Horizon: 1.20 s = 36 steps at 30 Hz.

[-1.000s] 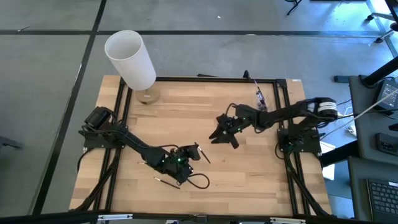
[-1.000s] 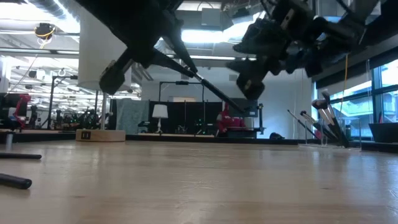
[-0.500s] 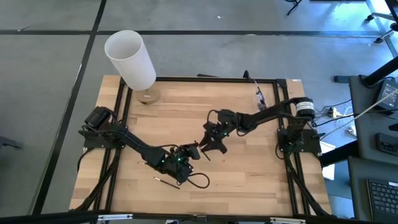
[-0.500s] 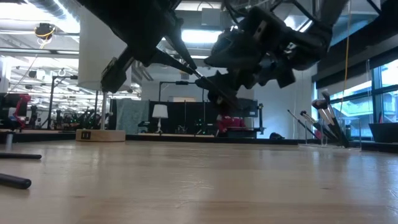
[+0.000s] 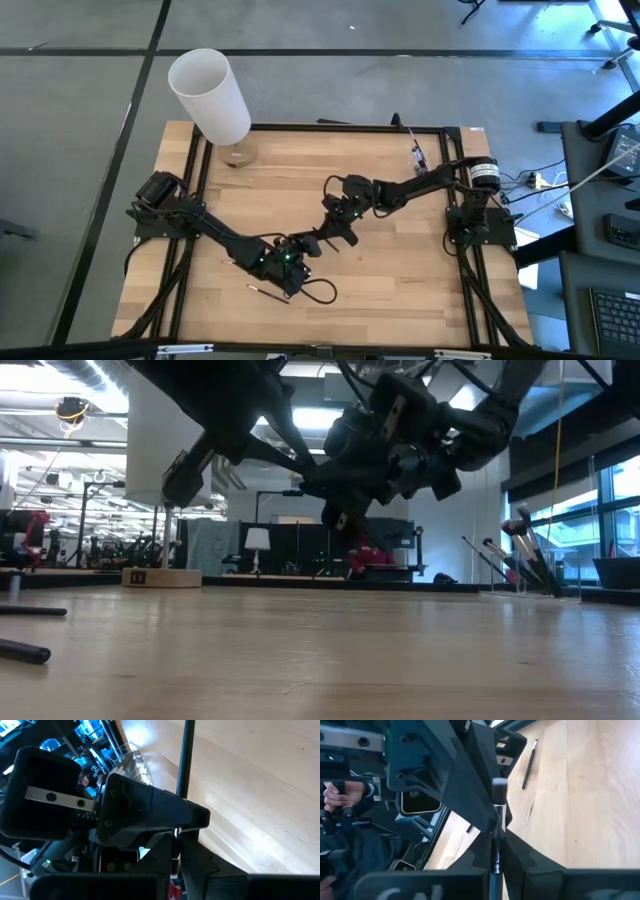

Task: Sort items
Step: Put the lip brush into the top section of the transparent organizer

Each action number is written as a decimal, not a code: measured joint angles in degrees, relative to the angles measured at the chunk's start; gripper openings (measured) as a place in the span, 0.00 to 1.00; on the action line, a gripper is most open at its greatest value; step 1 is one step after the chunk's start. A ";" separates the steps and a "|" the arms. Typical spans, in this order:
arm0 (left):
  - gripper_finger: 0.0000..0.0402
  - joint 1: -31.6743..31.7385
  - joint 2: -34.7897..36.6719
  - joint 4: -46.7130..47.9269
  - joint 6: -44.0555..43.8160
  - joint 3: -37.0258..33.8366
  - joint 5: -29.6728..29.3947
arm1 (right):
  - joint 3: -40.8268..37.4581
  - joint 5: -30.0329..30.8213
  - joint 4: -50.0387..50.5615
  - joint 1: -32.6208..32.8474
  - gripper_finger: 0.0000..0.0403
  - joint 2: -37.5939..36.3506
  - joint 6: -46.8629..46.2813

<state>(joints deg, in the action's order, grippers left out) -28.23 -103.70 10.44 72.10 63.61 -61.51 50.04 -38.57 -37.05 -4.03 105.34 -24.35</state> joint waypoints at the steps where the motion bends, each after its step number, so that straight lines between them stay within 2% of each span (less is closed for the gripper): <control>1: 0.07 0.02 0.00 0.00 -0.42 0.00 0.15 | 0.04 -0.01 0.42 -0.15 0.06 -0.02 0.58; 6: 0.07 0.20 0.00 0.22 -6.11 -0.02 0.19 | 0.09 1.96 1.61 -0.33 0.08 -0.13 0.77; 10: 0.12 1.17 0.00 0.21 -22.58 -0.02 2.30 | -0.02 2.86 2.95 -0.73 0.06 -0.36 0.80; 12: 0.16 1.81 0.00 0.09 -32.00 -0.02 2.10 | -0.03 5.59 4.55 -1.26 0.06 -1.02 0.90; 19: 0.35 2.56 0.02 0.10 -52.93 -0.02 -1.19 | -0.07 25.01 21.55 -3.12 0.08 -7.10 4.53; 26: 0.51 3.52 0.02 5.44 -69.53 -0.02 1.73 | -0.09 44.84 35.16 -3.34 0.07 -17.98 11.49; 29: 0.54 5.90 0.02 7.13 -79.93 -0.56 8.83 | -0.09 57.83 38.16 -3.77 0.09 -23.03 16.86; 32: 0.53 8.97 -0.59 2.53 -89.66 -3.84 14.33 | -0.09 70.58 40.29 -5.90 0.09 -27.80 23.19; 36: 0.51 11.92 -2.50 -5.62 -94.71 -9.66 15.26 | -0.09 81.27 41.02 -11.53 0.06 -32.55 31.87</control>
<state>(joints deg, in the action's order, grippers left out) -16.32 -106.20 4.82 -22.61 53.95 -46.25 49.95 42.70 3.98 -15.57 72.80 7.52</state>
